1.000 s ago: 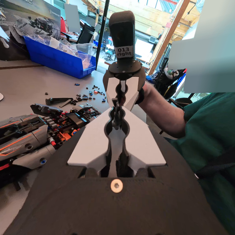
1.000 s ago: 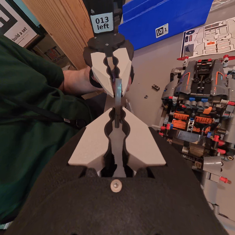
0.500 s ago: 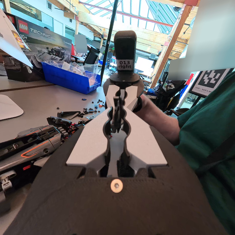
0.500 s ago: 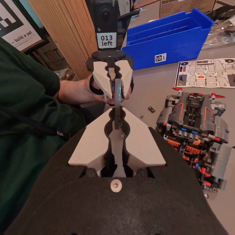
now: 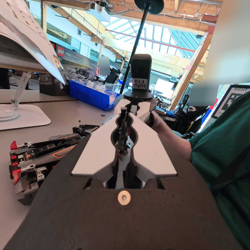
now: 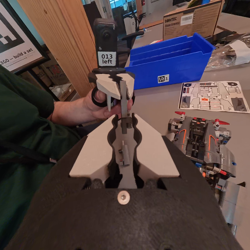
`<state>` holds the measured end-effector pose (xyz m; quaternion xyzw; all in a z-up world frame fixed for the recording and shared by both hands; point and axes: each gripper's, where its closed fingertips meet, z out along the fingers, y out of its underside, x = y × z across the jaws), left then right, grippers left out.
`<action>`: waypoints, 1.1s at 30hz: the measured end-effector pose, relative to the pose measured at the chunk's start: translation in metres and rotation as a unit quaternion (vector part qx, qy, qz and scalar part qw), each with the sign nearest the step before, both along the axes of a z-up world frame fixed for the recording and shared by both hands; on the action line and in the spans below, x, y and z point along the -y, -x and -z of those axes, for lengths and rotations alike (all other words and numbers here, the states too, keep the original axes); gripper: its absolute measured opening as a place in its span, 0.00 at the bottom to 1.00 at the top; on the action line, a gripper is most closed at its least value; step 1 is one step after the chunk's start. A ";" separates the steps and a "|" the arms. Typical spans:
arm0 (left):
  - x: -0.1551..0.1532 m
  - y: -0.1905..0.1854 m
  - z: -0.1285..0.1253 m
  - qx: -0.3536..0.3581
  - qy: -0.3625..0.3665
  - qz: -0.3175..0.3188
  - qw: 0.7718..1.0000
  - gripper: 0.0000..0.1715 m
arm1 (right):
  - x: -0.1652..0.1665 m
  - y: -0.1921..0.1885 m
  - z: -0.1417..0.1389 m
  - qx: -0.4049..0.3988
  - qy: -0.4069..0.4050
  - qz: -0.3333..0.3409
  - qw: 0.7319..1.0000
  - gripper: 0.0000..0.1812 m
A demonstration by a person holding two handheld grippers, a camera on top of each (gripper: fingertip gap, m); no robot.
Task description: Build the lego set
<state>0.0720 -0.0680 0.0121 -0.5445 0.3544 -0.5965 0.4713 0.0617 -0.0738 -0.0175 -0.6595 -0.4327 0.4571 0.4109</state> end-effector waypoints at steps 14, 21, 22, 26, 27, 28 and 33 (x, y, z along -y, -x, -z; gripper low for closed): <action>-0.016 0.026 -0.018 0.077 0.030 -0.010 0.997 0.03 | -0.010 0.027 0.000 0.007 -0.002 0.001 1.000 0.08; -0.016 0.030 -0.020 0.069 0.021 -0.005 0.997 0.06 | -0.013 0.034 -0.009 -0.022 0.024 -0.010 0.999 0.08; -0.015 0.030 -0.021 0.074 0.025 0.001 0.997 0.07 | -0.013 0.035 -0.010 -0.026 0.027 -0.012 0.999 0.08; -0.020 0.033 -0.025 0.093 0.033 0.001 0.995 0.03 | -0.015 0.038 -0.015 -0.036 0.031 -0.015 0.999 0.08; -0.022 0.034 -0.026 0.095 0.031 -0.002 0.995 0.03 | -0.017 0.039 -0.016 -0.037 0.030 -0.012 0.999 0.08; -0.023 0.035 -0.028 0.096 0.027 -0.005 0.995 0.03 | -0.018 0.039 -0.018 -0.040 0.030 -0.011 0.999 0.08; -0.034 0.043 -0.041 0.126 0.036 -0.026 0.991 0.03 | -0.029 0.040 -0.035 -0.096 0.053 0.005 0.994 0.08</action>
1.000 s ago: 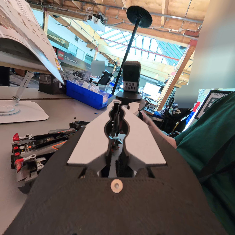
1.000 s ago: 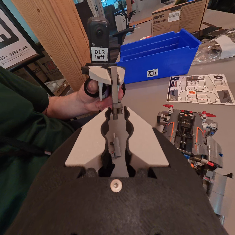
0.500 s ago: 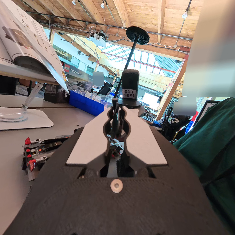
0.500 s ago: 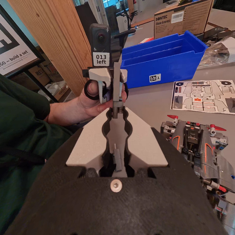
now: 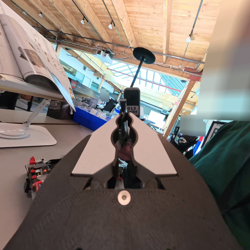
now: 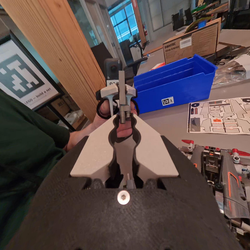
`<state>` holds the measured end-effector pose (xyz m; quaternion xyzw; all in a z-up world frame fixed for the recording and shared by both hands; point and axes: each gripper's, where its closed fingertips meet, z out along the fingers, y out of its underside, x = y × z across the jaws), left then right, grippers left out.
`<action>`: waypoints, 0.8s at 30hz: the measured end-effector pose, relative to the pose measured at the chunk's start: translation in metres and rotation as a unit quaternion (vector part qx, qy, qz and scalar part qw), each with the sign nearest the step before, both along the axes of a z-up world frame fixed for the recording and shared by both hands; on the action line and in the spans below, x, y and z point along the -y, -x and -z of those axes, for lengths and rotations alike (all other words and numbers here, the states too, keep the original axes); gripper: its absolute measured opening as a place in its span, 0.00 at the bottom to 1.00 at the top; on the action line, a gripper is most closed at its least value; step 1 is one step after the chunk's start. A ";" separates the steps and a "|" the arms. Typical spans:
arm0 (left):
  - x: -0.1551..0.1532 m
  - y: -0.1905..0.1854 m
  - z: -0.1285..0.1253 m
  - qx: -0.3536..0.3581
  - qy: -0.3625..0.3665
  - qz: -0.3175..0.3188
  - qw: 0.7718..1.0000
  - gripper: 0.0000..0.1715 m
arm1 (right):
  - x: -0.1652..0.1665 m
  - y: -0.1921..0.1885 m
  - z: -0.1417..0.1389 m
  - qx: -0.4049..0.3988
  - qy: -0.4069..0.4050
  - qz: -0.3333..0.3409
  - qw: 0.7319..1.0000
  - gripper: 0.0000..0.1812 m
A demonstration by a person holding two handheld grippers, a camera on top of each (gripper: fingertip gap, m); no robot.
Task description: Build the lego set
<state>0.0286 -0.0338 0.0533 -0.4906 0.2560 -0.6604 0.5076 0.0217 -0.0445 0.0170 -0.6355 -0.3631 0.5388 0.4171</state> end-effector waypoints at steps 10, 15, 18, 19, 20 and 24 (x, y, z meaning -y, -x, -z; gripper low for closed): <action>-0.016 0.016 -0.008 0.064 0.044 0.016 0.997 0.03 | -0.010 0.000 -0.010 -0.011 -0.013 0.022 1.000 0.14; -0.014 0.011 -0.007 0.061 0.040 0.017 0.997 0.03 | -0.012 0.010 -0.007 -0.003 -0.012 0.021 1.000 0.08; -0.015 0.012 -0.007 0.063 0.039 0.016 0.997 0.03 | -0.012 0.012 -0.007 -0.004 -0.012 0.019 1.000 0.08; -0.016 0.012 -0.007 0.063 0.040 0.014 0.997 0.03 | -0.013 0.011 -0.008 -0.003 -0.014 0.020 1.000 0.08; -0.016 0.013 -0.007 0.061 0.038 0.010 0.997 0.03 | -0.013 0.011 -0.008 -0.003 -0.017 0.022 1.000 0.08; -0.019 0.014 -0.008 0.059 0.031 -0.013 0.998 0.05 | -0.015 0.010 -0.010 -0.007 -0.021 0.026 0.999 0.08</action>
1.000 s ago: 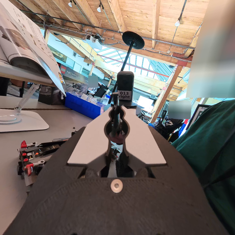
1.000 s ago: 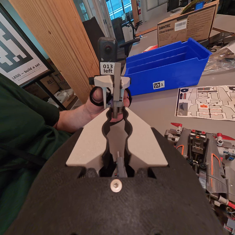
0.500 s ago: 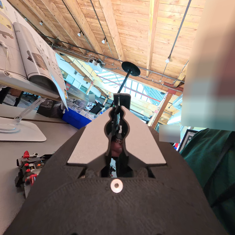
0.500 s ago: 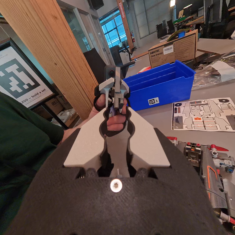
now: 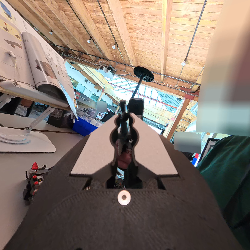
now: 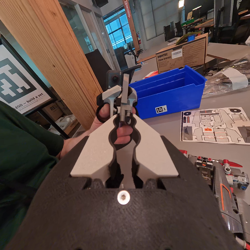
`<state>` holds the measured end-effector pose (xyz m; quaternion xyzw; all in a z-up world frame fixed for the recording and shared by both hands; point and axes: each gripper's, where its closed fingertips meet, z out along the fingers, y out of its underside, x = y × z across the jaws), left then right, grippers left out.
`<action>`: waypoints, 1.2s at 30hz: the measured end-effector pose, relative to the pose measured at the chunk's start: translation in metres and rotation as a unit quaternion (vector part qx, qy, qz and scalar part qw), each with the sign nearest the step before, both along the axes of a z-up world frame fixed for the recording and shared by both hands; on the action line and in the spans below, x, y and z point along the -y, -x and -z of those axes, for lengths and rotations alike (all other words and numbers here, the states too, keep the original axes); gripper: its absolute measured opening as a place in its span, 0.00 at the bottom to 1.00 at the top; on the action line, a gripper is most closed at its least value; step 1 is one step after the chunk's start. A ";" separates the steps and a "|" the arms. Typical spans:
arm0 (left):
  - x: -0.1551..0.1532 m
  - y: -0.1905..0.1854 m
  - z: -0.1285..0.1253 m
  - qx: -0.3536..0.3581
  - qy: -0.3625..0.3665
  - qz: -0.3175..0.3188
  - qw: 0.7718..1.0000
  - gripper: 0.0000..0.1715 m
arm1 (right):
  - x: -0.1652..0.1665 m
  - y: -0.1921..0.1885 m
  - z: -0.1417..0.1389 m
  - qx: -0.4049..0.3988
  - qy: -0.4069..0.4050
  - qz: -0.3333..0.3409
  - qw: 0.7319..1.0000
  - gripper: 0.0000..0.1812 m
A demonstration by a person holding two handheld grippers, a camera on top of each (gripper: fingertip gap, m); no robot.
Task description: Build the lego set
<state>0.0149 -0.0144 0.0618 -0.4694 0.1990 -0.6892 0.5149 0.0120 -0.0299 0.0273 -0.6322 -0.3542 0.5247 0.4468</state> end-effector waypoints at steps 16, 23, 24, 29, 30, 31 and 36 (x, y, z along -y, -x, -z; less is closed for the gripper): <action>0.000 -0.004 0.003 -0.018 -0.017 0.001 1.000 0.05 | -0.002 -0.005 -0.003 -0.019 0.018 -0.013 1.000 0.08; -0.005 0.001 0.006 -0.023 -0.015 -0.014 1.000 0.06 | -0.005 -0.005 -0.002 -0.021 0.022 -0.008 0.999 0.07; -0.005 0.000 0.006 -0.024 -0.015 -0.014 1.000 0.06 | -0.005 -0.005 -0.002 -0.022 0.023 -0.009 0.999 0.08; -0.006 0.001 0.006 -0.021 -0.017 -0.013 1.000 0.05 | -0.007 -0.005 -0.003 -0.028 0.025 -0.008 0.999 0.08; -0.006 0.001 0.006 -0.020 -0.018 -0.013 1.000 0.04 | -0.007 -0.005 -0.003 -0.029 0.026 -0.008 0.999 0.08; -0.006 0.001 0.005 -0.019 -0.018 -0.013 1.000 0.04 | -0.007 -0.005 -0.003 -0.030 0.026 -0.008 0.999 0.08; -0.007 0.002 0.006 -0.016 -0.017 -0.013 1.000 0.05 | -0.010 -0.008 -0.008 -0.046 0.026 -0.002 0.999 0.07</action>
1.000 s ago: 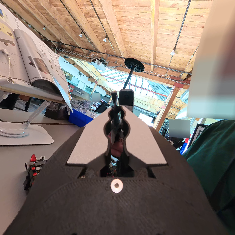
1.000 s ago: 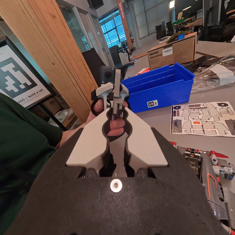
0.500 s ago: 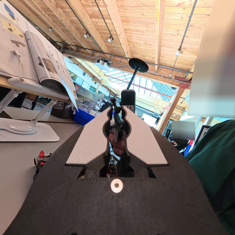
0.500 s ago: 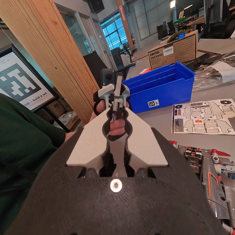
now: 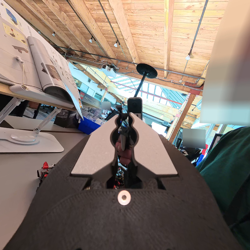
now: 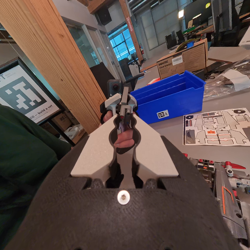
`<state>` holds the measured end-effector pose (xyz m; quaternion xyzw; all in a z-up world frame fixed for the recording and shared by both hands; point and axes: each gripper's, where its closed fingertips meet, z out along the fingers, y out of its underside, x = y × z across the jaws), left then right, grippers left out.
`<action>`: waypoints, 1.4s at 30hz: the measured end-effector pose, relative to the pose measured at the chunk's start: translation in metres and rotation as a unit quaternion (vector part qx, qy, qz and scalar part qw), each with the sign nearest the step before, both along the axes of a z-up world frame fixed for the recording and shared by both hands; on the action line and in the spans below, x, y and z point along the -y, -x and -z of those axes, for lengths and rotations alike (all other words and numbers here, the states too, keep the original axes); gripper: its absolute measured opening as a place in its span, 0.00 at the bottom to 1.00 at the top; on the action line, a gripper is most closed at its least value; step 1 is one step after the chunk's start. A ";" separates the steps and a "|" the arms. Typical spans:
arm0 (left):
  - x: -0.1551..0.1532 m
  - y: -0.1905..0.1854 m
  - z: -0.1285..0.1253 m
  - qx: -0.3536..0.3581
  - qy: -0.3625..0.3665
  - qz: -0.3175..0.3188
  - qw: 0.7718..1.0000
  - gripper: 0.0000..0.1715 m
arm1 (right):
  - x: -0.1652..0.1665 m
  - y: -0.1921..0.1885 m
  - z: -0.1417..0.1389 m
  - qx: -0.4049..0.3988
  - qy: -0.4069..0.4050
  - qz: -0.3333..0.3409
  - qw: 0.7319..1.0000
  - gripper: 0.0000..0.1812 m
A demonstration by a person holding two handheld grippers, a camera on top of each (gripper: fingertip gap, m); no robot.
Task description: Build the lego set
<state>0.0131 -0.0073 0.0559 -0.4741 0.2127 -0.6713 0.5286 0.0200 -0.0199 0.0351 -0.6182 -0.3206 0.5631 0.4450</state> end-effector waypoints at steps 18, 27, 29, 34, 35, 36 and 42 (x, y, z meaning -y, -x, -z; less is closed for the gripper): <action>-0.004 0.000 0.005 0.004 0.009 -0.001 1.000 0.04 | -0.009 -0.005 -0.004 -0.040 0.023 0.000 0.999 0.07; -0.007 0.000 0.008 -0.007 0.016 -0.010 1.000 0.08 | -0.012 -0.007 -0.006 -0.057 0.031 -0.004 0.998 0.07; -0.007 0.000 0.009 -0.007 0.018 -0.011 1.000 0.10 | -0.012 -0.008 -0.008 -0.070 0.037 -0.008 0.997 0.08; -0.009 0.003 0.011 -0.031 0.002 -0.040 0.999 0.17 | -0.016 -0.014 -0.012 -0.097 0.057 -0.012 0.994 0.07; -0.008 0.003 0.011 -0.046 -0.015 -0.056 0.997 0.18 | -0.016 -0.015 -0.012 -0.102 0.062 -0.013 0.993 0.07; -0.009 0.005 0.012 -0.066 -0.031 -0.081 0.994 0.19 | -0.017 -0.016 -0.013 -0.108 0.065 -0.015 0.992 0.07; -0.013 0.018 0.003 -0.239 -0.215 -0.275 0.906 0.27 | -0.020 -0.023 -0.009 -0.140 0.127 -0.033 0.981 0.07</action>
